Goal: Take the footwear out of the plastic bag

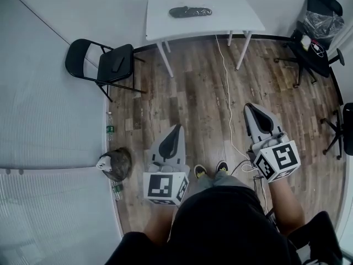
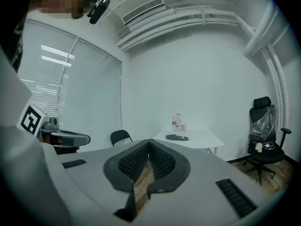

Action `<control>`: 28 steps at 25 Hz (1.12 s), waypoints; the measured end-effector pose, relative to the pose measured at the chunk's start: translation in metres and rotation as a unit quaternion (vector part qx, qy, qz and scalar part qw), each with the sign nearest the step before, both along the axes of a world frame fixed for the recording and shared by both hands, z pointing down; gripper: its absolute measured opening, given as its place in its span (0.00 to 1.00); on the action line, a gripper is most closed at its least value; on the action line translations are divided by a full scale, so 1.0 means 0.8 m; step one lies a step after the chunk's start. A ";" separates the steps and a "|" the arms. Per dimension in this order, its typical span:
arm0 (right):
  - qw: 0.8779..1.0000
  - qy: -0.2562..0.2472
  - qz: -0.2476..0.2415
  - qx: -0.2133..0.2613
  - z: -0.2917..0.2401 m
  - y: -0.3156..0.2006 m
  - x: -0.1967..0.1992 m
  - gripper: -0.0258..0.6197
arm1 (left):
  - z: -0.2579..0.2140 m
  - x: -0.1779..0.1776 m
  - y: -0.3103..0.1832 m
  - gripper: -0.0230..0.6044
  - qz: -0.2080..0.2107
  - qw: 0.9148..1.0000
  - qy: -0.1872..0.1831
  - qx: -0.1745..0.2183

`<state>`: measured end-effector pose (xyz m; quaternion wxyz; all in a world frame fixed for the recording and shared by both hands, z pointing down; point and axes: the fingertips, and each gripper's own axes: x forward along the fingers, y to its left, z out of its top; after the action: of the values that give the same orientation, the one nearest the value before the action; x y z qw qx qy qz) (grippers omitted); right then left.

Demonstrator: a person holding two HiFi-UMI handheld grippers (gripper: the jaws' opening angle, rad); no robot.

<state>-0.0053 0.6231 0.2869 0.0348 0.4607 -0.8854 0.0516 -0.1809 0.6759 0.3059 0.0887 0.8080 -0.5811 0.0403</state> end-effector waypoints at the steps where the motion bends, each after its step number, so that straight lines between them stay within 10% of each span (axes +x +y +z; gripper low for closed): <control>1: 1.000 0.000 0.000 0.002 -0.001 0.001 -0.002 0.07 | 0.000 -0.003 0.000 0.07 0.001 1.000 0.000 0.000; 15: 1.000 0.001 -0.006 0.008 -0.002 -0.016 -0.017 0.07 | 0.011 -0.024 -0.023 0.07 0.016 1.000 0.016 -0.014; 28: 1.000 -0.011 -0.019 -0.001 0.008 -0.229 0.008 0.07 | 0.008 -0.002 -0.222 0.07 0.002 1.000 -0.003 -0.023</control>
<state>0.0007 0.4395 0.2936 0.0265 0.4431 -0.8943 0.0569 -0.1824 0.4984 0.3125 0.1055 0.8066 -0.5790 0.0559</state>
